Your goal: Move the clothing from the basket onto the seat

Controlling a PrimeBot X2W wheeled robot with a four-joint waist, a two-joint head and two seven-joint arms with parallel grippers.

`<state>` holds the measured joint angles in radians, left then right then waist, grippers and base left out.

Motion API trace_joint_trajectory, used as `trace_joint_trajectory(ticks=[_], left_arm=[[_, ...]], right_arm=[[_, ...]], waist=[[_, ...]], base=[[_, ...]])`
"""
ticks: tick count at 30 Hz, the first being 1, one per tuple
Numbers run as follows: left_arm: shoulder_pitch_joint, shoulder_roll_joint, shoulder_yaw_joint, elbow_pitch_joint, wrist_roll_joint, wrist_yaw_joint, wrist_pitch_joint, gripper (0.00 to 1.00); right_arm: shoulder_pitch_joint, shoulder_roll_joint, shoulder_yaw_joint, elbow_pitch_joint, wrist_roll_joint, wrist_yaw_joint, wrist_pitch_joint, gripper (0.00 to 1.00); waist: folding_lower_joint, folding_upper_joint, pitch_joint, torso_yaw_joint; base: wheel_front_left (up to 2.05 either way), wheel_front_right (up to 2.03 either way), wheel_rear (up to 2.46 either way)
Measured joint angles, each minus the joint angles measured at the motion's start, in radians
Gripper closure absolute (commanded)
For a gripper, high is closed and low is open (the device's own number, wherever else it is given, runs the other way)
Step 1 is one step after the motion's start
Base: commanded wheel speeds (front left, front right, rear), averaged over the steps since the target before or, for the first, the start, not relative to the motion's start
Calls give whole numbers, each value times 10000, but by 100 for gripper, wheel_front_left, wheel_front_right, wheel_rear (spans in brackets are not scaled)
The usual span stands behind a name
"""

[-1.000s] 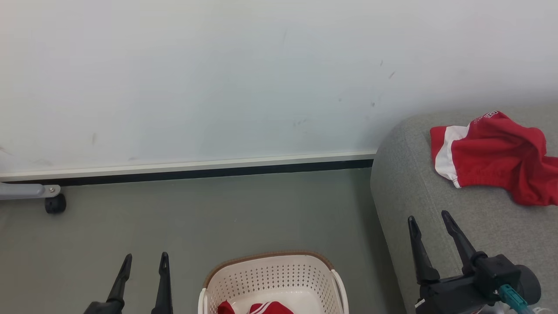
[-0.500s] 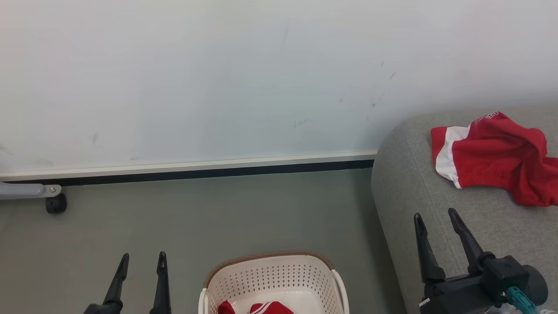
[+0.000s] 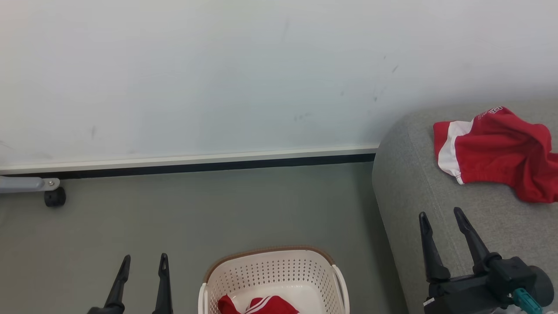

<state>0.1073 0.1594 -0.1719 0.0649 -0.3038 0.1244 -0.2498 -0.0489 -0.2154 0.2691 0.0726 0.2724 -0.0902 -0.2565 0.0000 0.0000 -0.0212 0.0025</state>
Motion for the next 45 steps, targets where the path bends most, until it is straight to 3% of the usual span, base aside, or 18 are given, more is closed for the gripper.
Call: trace_joint_trajectory(ticks=[9, 17, 29, 45], left_arm=[[-276, -84, -504, 35, 219, -29, 23, 0], [-1569, -351, -1377, 968, 694, -364, 545, 0], [-3719, -874, -2830, 3250, 1360, -907, 1549, 0], [-5790, -1108, -3649, 6059, 1674, -978, 2504, 0]], right_arm=[[-114, -207, -401, -263, 65, -23, 0, 0], [-649, -497, -940, -569, 102, -109, -2, 0], [-1730, -825, -1246, -1319, 73, -113, -2, 0], [-2913, -1147, -1302, -2520, -268, -113, 86, 0]], waist=[[0, 0, 650, -31], [1, 1, 1662, -138], [2, 1, 3371, -471], [2, 2, 5597, -909]], base=[[0, 0, 0], [0, 0, 0], [0, 0, 0], [0, 0, 0]])
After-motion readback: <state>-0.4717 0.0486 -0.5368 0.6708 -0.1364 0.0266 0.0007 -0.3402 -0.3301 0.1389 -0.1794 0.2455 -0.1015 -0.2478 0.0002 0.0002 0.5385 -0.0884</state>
